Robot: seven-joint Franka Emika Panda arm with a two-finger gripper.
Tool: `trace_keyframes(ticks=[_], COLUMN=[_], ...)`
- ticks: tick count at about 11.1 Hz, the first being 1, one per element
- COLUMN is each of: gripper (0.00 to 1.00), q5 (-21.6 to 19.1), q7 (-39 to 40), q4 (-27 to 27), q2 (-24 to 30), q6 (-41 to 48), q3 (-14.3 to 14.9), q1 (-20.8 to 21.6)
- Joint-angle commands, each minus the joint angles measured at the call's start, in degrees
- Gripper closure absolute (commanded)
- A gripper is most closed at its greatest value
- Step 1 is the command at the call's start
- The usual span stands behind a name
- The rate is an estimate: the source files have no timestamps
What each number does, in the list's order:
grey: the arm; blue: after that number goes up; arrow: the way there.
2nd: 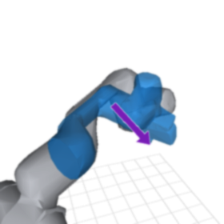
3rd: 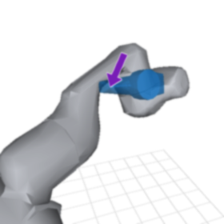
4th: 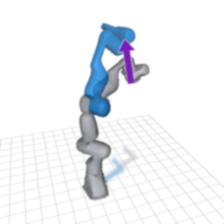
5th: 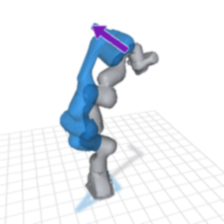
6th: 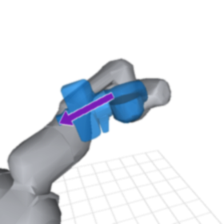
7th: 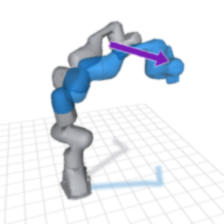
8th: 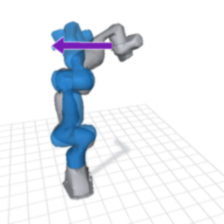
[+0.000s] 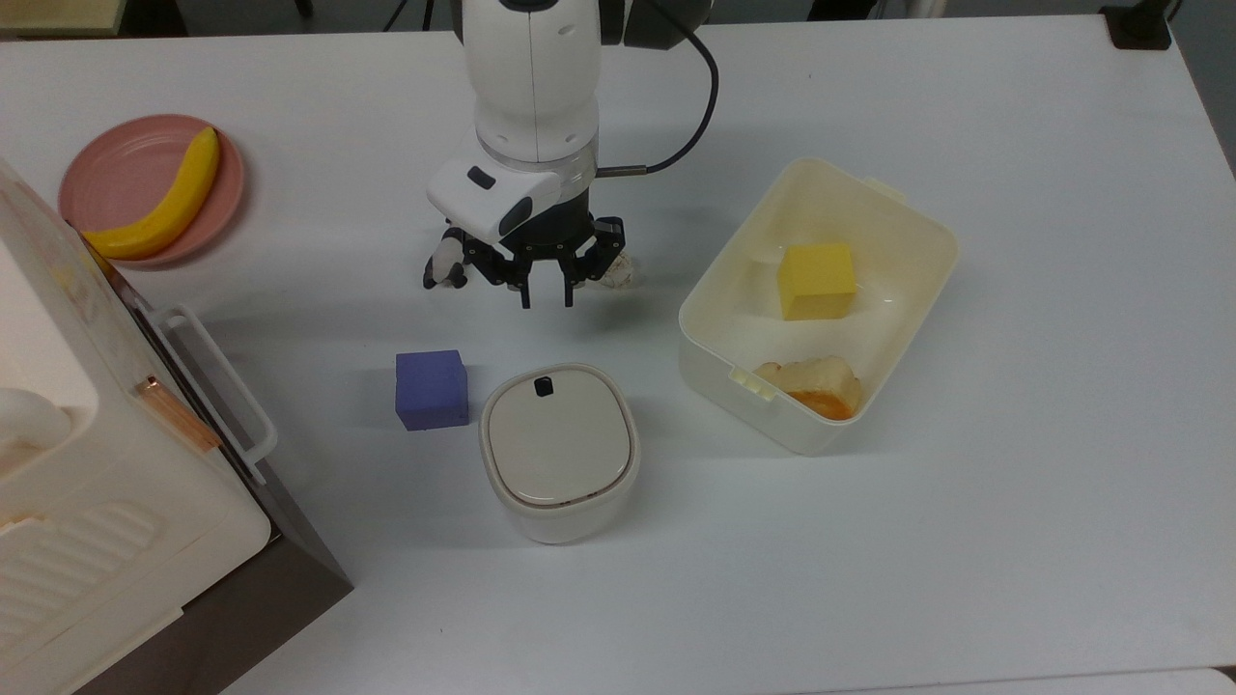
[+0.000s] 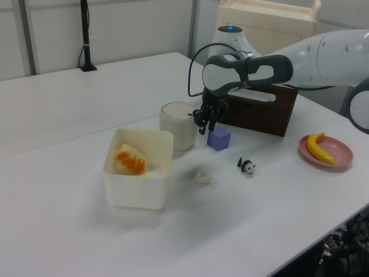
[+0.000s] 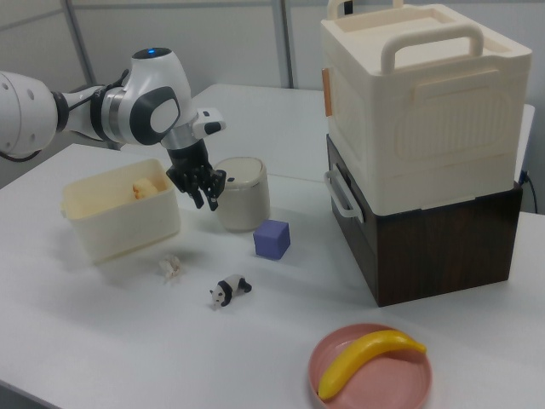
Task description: Open the trash can
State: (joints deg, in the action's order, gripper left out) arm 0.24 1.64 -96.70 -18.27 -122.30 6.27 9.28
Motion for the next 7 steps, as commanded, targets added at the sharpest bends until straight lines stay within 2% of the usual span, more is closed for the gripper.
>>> trace_keyframes(ticks=[1, 3, 7], gripper=[0.75, 0.76, 0.76], q5=[1.0, 0.9, 1.7], q7=[-0.1, -1.6, -3.7], q4=[2.4, 5.8, 10.6], q2=[0.4, 0.2, -6.9], q6=[-5.7, -8.6, -15.5], q3=[0.0, 0.0, 0.3], q1=[1.2, 0.7, 0.3])
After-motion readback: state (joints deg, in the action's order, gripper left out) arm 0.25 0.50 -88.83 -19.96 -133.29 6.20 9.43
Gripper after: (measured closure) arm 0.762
